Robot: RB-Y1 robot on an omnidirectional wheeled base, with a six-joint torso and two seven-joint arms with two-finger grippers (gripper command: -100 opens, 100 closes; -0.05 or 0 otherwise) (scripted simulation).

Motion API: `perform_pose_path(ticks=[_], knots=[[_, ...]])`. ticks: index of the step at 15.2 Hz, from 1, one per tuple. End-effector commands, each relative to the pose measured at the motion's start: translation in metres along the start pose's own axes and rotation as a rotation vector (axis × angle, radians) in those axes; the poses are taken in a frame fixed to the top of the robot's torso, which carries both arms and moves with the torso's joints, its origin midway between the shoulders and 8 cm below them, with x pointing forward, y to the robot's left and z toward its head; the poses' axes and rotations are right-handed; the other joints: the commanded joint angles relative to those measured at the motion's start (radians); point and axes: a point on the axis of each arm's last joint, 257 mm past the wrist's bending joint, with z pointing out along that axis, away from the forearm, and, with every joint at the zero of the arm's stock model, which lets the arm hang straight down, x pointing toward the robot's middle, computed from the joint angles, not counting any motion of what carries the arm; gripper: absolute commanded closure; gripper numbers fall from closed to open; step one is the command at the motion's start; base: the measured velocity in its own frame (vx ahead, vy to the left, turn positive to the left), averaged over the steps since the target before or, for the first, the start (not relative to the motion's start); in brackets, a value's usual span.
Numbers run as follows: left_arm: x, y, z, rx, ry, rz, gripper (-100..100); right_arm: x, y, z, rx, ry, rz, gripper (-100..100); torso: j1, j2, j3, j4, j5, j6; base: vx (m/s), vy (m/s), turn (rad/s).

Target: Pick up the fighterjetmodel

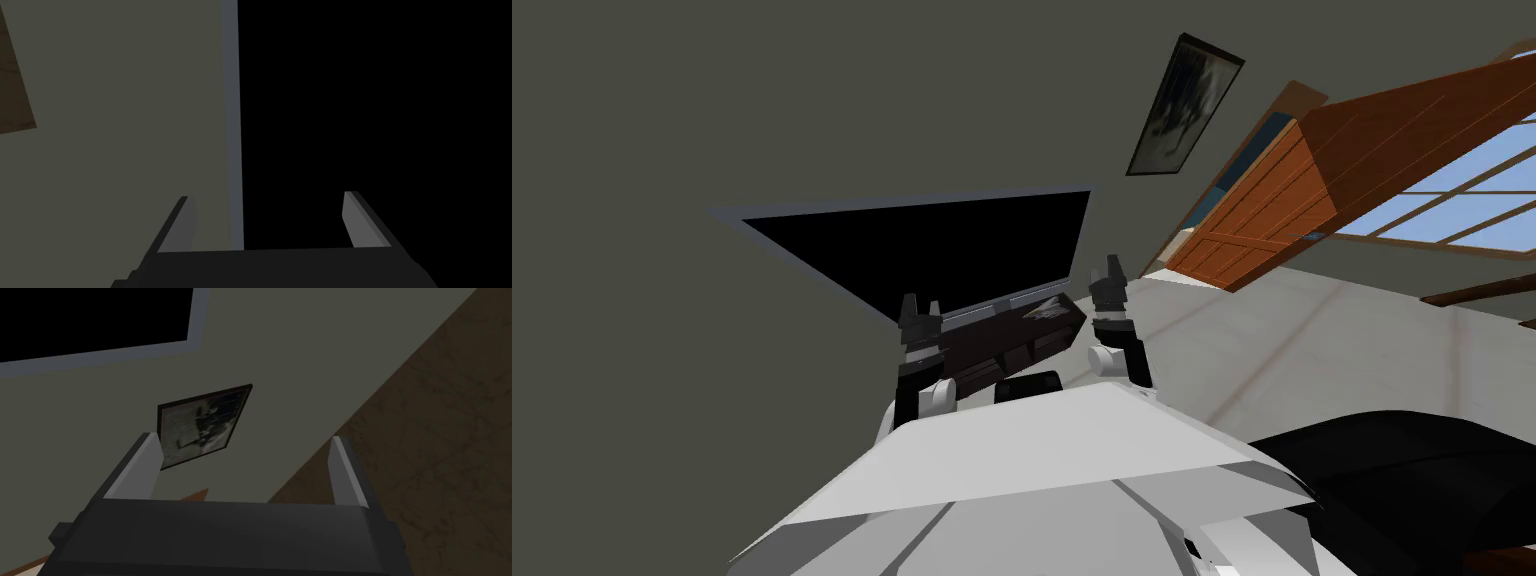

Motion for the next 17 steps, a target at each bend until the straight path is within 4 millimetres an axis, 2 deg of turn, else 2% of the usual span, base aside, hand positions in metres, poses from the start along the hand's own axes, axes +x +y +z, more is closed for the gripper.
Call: perform_pose_path(ticks=[1, 3, 6, 7, 10, 13, 15, 17], knots=[[0.000, 0.000, 0.000, 0.000, 0.000, 0.000, 0, 0.006, -0.005, 0.000, 0.008, 0.036, -0.027, -100, 0.000, 0.000, 0.000, 0.000, 0.000, 0.000, -0.001, 0.003, 0.023], [0.000, 0.000, 0.000, 0.000, 0.000, 0.000, 0, 0.011, -0.010, -0.001, 0.016, 0.064, -0.052, -100, 0.000, 0.000, 0.000, 0.000, 0.000, 0.000, -0.004, 0.008, 0.053], [0.000, 0.000, 0.000, 0.000, 0.000, 0.000, 0, 0.029, -0.036, -0.005, 0.057, 0.158, -0.151, -100, 0.000, 0.000, 0.000, 0.000, 0.000, 0.000, -0.005, 0.015, 0.083], [0.000, 0.000, 0.000, 0.000, 0.000, 0.000, 0, 0.029, -0.036, -0.005, 0.057, 0.160, -0.152, -100, 0.001, 0.000, 0.000, 0.000, 0.000, 0.000, -0.005, 0.017, 0.067], [0.000, 0.000, 0.000, 0.000, 0.000, 0.000, 0, 0.049, -0.073, -0.013, 0.107, 0.268, -0.289, -100, 0.001, 0.000, 0.000, 0.000, 0.000, -0.001, -0.007, 0.021, 0.132], [0.000, 0.000, 0.000, 0.000, 0.000, 0.000, 0, 0.054, -0.091, -0.018, 0.134, 0.308, -0.343, -100, 0.001, 0.000, 0.000, 0.000, 0.000, 0.000, -0.007, 0.023, 0.083], [0.000, 0.000, 0.000, 0.000, 0.000, 0.000, 0, 0.066, -0.119, -0.025, 0.163, 0.387, -0.457, -100, 0.001, 0.000, 0.000, 0.000, 0.000, 0.000, -0.008, 0.028, 0.141], [0.000, 0.000, 0.000, 0.000, 0.000, 0.000, 0, 0.070, -0.137, -0.032, 0.183, 0.430, -0.523, -100, 0.002, 0.000, 0.000, 0.000, 0.000, 0.000, -0.007, 0.026, 0.123]])
